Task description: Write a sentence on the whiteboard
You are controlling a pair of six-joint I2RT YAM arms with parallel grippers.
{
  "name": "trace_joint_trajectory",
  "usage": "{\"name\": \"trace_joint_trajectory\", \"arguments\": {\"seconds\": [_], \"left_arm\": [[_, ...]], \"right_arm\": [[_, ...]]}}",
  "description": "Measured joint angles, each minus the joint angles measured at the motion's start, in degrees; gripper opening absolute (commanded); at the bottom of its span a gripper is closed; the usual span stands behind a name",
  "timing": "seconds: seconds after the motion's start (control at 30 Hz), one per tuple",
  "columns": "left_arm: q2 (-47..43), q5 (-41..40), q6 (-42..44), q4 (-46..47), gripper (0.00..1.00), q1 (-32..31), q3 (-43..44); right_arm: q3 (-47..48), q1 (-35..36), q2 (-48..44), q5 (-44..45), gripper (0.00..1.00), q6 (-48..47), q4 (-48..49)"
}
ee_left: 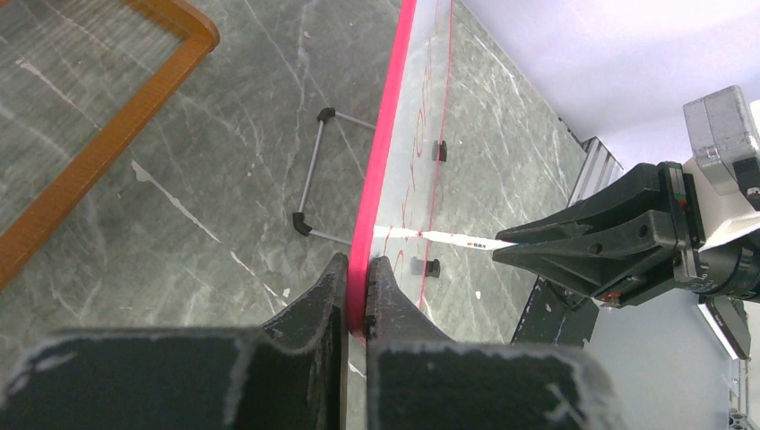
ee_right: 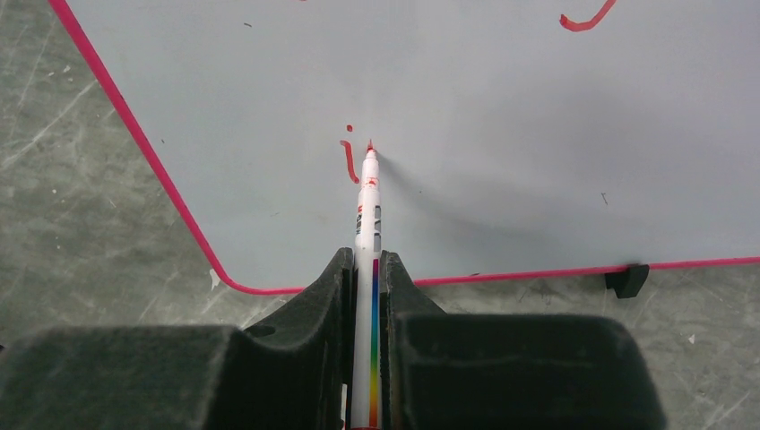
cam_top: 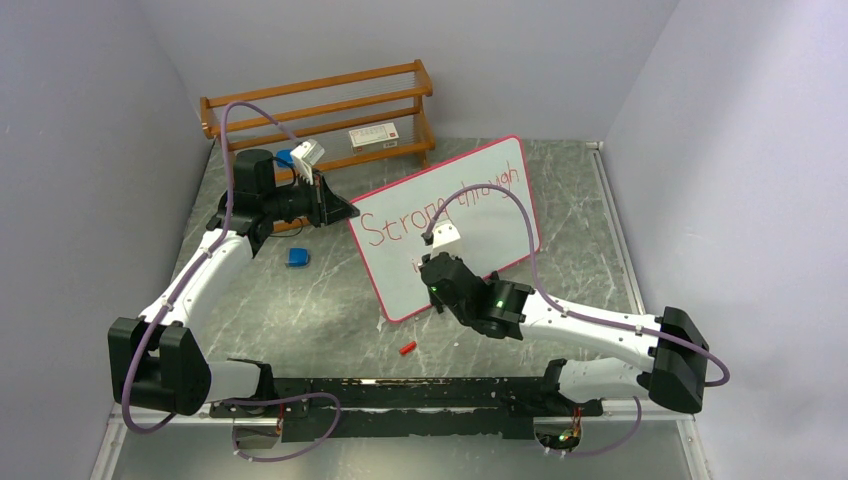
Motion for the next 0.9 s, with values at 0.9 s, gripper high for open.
{"name": "trace_joint_trajectory", "arguments": {"seconds": [0.9], "left_arm": [[0.0,-0.1,0.0,0.0,0.05,0.0,0.0]], "right_arm": [[-1.3,-1.1,-0.9,2.4,0.00,0.4,0.8]]}}
